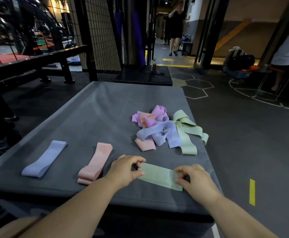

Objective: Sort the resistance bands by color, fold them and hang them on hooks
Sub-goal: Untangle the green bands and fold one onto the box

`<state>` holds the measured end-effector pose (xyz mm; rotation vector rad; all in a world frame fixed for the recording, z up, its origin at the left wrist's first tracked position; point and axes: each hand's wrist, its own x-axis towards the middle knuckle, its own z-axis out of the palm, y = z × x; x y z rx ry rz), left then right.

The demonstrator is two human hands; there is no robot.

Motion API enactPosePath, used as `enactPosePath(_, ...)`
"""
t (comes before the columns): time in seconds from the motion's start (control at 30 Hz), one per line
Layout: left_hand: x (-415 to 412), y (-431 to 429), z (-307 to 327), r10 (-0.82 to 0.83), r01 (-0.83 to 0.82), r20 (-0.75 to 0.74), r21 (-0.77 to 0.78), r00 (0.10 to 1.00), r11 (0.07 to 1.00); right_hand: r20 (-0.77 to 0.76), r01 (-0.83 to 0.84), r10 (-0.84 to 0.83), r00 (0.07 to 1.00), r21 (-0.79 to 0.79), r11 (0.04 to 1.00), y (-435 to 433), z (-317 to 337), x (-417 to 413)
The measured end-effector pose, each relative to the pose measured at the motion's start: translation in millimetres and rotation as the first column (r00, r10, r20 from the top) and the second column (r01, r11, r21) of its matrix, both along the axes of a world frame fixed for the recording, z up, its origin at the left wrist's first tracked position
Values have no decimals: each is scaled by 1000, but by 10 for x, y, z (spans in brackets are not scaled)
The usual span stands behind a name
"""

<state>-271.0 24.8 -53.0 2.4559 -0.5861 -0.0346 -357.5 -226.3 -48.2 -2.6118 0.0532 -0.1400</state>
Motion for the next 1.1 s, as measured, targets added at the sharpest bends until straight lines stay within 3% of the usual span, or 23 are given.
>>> enactPosePath(0.13, 18, -19, 56, 0, 1, -47, 36, 999, 999, -10, 60, -61, 998, -71, 996, 41, 2, -15)
enactPosePath(0.33, 36, 19, 58, -3, 9, -100, 62, 995, 998, -37, 140, -142, 989, -54, 989, 47, -30, -54)
enactPosePath(0.57, 78, -30, 110, 25, -14, -173, 68, 985, 998, -73, 151, -155, 985, -56, 987, 77, 1, -48)
enactPosePath(0.9, 59, -113, 82, 28, -23, -61, 79, 998, 997, -113, 104, -112, 987, -79, 991, 29, 101, -80)
enactPosePath(1.1, 65, -149, 207, 71, -39, -185, 170, 980, 985, -137, 120, -138, 981, -127, 985, 45, 126, -63)
